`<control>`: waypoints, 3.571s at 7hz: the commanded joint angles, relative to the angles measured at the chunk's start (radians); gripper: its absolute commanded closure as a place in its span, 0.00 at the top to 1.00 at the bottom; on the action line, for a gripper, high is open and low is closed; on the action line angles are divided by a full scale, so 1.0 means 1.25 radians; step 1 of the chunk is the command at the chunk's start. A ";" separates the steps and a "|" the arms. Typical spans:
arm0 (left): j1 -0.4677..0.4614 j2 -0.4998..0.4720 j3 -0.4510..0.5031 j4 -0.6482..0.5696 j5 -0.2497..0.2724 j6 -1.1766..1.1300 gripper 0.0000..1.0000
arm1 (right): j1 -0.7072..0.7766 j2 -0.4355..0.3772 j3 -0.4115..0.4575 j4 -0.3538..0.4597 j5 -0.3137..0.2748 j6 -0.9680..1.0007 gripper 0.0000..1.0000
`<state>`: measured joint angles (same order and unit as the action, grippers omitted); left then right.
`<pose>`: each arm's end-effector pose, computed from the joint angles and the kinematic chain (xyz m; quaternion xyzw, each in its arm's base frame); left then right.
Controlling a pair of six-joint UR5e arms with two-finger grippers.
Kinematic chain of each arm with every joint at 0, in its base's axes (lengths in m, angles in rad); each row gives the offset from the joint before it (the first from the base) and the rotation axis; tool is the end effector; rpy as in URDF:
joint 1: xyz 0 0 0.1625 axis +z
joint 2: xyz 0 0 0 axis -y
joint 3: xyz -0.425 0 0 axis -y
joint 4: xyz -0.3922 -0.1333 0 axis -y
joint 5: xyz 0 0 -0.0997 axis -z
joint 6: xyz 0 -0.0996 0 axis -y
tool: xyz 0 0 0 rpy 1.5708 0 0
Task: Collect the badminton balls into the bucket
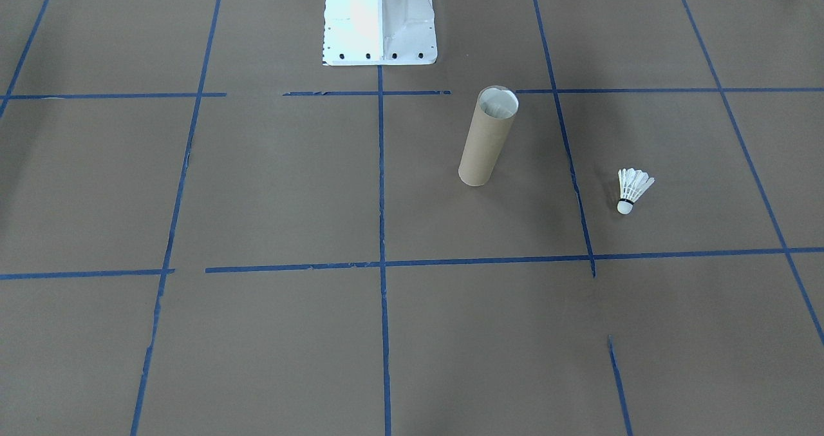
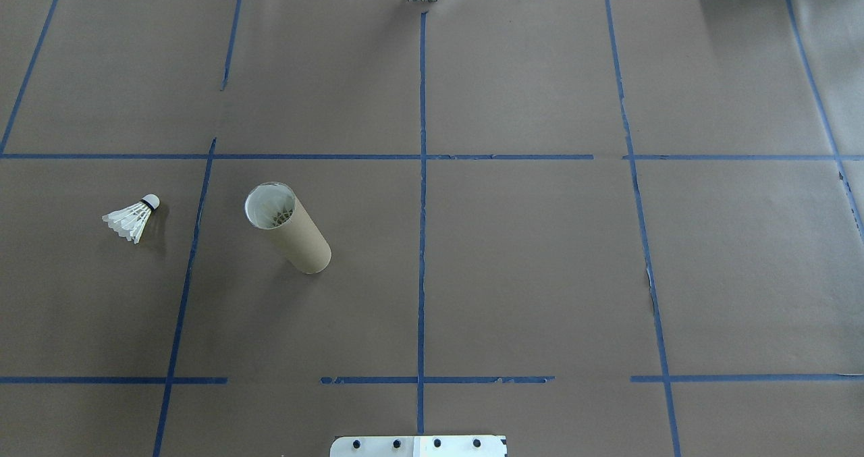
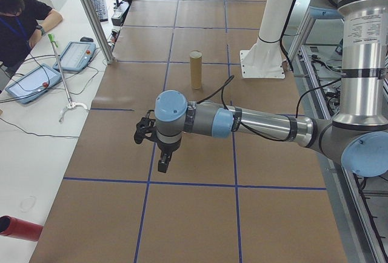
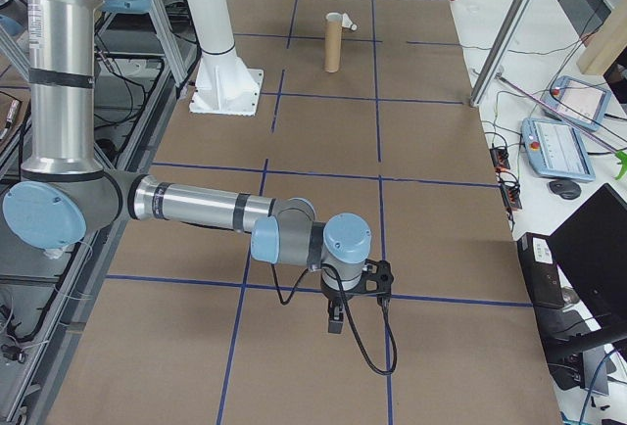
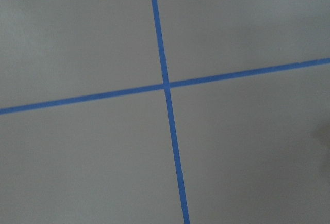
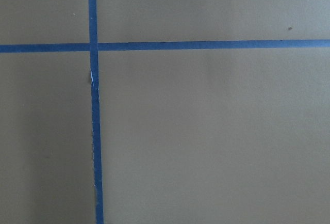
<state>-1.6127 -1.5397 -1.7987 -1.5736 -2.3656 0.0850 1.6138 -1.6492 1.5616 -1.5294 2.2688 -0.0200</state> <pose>-0.0824 -0.4799 0.5592 0.1161 0.3785 0.0583 0.9164 0.0887 -0.4501 0.7013 -0.0109 -0.3424 0.0187 0.9393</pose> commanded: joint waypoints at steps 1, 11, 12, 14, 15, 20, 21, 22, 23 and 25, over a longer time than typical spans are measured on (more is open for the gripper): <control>0.000 -0.052 0.003 -0.008 -0.010 -0.018 1.00 | 0.000 -0.001 0.000 0.000 0.000 0.000 1.00; 0.365 0.121 0.136 -1.036 0.114 -1.239 1.00 | 0.000 -0.001 -0.001 0.000 0.001 0.000 1.00; 0.451 0.122 0.136 -1.108 0.213 -1.393 1.00 | 0.000 0.000 0.000 0.000 0.000 0.000 1.00; 0.573 0.119 0.134 -1.128 0.358 -1.579 1.00 | 0.000 0.000 -0.001 0.000 0.000 0.000 1.00; 0.611 0.119 0.136 -1.143 0.396 -1.637 1.00 | 0.000 0.000 -0.001 0.000 0.000 0.000 1.00; 0.695 0.045 0.228 -1.144 0.453 -1.733 0.89 | 0.000 0.000 -0.001 0.000 0.000 0.000 1.00; 0.697 0.045 0.229 -1.143 0.455 -1.735 0.76 | 0.000 0.000 0.000 0.000 0.001 0.000 1.00; 0.697 0.046 0.229 -1.143 0.455 -1.731 0.32 | 0.000 0.000 0.000 0.000 0.000 0.000 1.00; 0.697 0.050 0.228 -1.143 0.455 -1.724 0.01 | 0.000 0.000 0.000 0.000 0.000 0.000 1.00; 0.697 0.061 0.219 -1.143 0.449 -1.720 0.00 | 0.000 0.000 0.000 0.000 0.000 0.000 1.00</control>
<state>-0.7410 -1.4689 -1.5193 -3.0027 -1.7995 -2.0680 1.6137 -1.6490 1.5616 -1.5294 2.2688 -0.0199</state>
